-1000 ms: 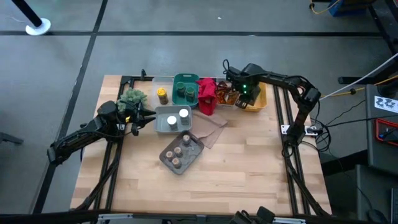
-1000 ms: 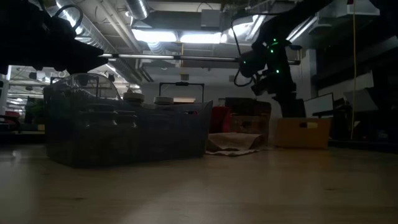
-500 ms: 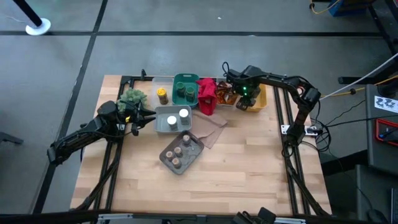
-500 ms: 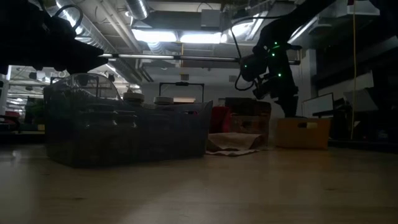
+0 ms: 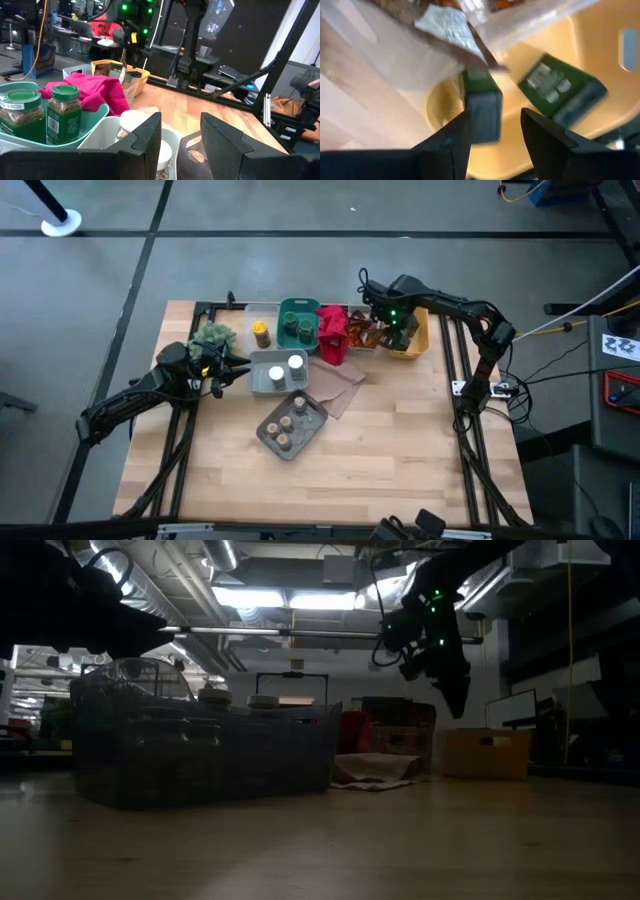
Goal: Sort spices by type
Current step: Return to Home Position
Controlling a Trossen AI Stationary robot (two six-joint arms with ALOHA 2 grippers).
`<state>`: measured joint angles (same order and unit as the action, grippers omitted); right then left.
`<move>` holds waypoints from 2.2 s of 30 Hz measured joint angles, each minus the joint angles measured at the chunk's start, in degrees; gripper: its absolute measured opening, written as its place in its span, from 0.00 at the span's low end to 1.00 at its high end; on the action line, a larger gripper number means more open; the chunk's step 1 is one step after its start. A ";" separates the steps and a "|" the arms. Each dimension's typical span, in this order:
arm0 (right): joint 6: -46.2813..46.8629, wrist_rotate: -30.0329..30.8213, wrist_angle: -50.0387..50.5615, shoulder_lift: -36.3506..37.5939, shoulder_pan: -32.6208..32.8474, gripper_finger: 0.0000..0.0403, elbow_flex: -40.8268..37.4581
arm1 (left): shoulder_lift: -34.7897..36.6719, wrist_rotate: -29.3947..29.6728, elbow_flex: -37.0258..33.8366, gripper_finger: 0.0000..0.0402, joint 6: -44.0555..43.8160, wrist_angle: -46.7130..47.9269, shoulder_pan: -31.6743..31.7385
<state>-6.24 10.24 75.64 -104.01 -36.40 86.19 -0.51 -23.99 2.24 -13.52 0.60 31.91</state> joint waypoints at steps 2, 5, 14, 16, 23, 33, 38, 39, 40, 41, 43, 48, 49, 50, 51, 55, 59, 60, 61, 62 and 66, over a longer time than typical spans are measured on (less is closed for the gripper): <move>0.21 0.27 3.17 0.15 0.00 0.42 2.00 | 0.00 0.00 0.07 0.32 0.03 0.10 0.01; 1.67 -0.45 6.10 2.69 0.00 0.42 2.99 | 0.00 -1.15 0.35 0.32 1.07 0.19 0.01; 7.88 -3.15 -7.83 25.33 0.07 0.42 -5.93 | -0.02 -2.47 0.18 0.32 11.99 0.86 0.01; 8.98 -5.68 -14.55 30.97 0.07 0.42 -10.76 | -0.10 -2.45 -0.18 0.32 12.74 -0.22 0.01; 10.03 -19.60 -46.34 46.68 0.09 0.42 -33.12 | -0.13 -2.45 -1.73 0.32 13.97 -4.59 -0.01; 15.52 -30.33 -76.44 50.63 1.70 0.42 -55.02 | -1.55 -2.43 -1.73 0.32 12.77 -4.53 -0.87; 18.05 -25.46 -88.23 50.60 7.63 0.42 -63.27 | -3.94 -2.43 -1.73 0.32 12.16 -4.50 -1.93; 18.11 -24.82 -90.25 50.60 8.93 0.42 -64.64 | -4.42 -2.44 -1.73 0.32 12.15 -4.50 -1.94; 18.02 -24.05 -92.19 50.60 10.13 0.42 -66.03 | -4.90 -2.37 -1.73 0.32 12.09 -4.51 -1.94; 18.02 -23.06 -93.69 50.60 11.12 0.42 -67.22 | -5.33 -2.19 -1.73 0.32 12.05 -4.49 -1.94; 17.97 -21.12 -95.45 50.60 12.66 0.42 -69.21 | -6.08 -2.19 -1.73 0.32 12.01 -4.50 -1.94; 19.16 -19.28 -95.63 50.69 13.57 0.42 -72.65 | -7.28 -2.16 -1.73 0.32 11.13 -4.48 -1.94; 19.52 -19.23 -95.66 50.69 13.55 0.42 -73.14 | -7.37 -2.16 -1.73 0.32 10.70 -4.48 -1.94; 19.58 -19.20 -95.66 50.69 13.55 0.42 -73.62 | -7.44 -2.18 -1.73 0.32 10.31 -4.50 -1.94; 19.57 -19.21 -95.65 50.69 13.55 0.42 -74.05 | -7.52 -2.16 -1.73 0.32 9.77 -4.49 -1.94; 19.52 -19.21 -96.61 50.71 13.55 0.42 -75.80 | -7.52 -2.16 -1.73 0.32 9.50 -4.50 -1.94; 19.54 -19.21 -99.05 51.72 13.51 0.42 -78.83 | -7.52 -2.14 -1.73 0.32 10.08 -4.50 -1.94; 19.55 -19.21 -99.97 52.29 13.51 0.42 -79.62 | -7.51 -2.15 -1.73 0.32 9.97 -4.50 -1.94; 19.58 -19.21 -100.63 52.97 13.51 0.42 -80.51 | -7.51 -2.06 -1.73 0.32 9.49 -4.50 -1.94; 19.64 -19.21 -101.33 53.59 13.51 0.42 -81.37 | -7.52 -1.97 -1.73 0.32 8.97 -4.50 -1.94; 19.67 -19.23 -102.80 57.12 13.51 0.42 -84.39 | -7.52 -1.95 -1.73 0.32 6.88 -4.50 -1.94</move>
<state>13.43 -8.99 -27.16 -46.89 -22.90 1.80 -8.03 -25.93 0.51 -6.63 -3.90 29.98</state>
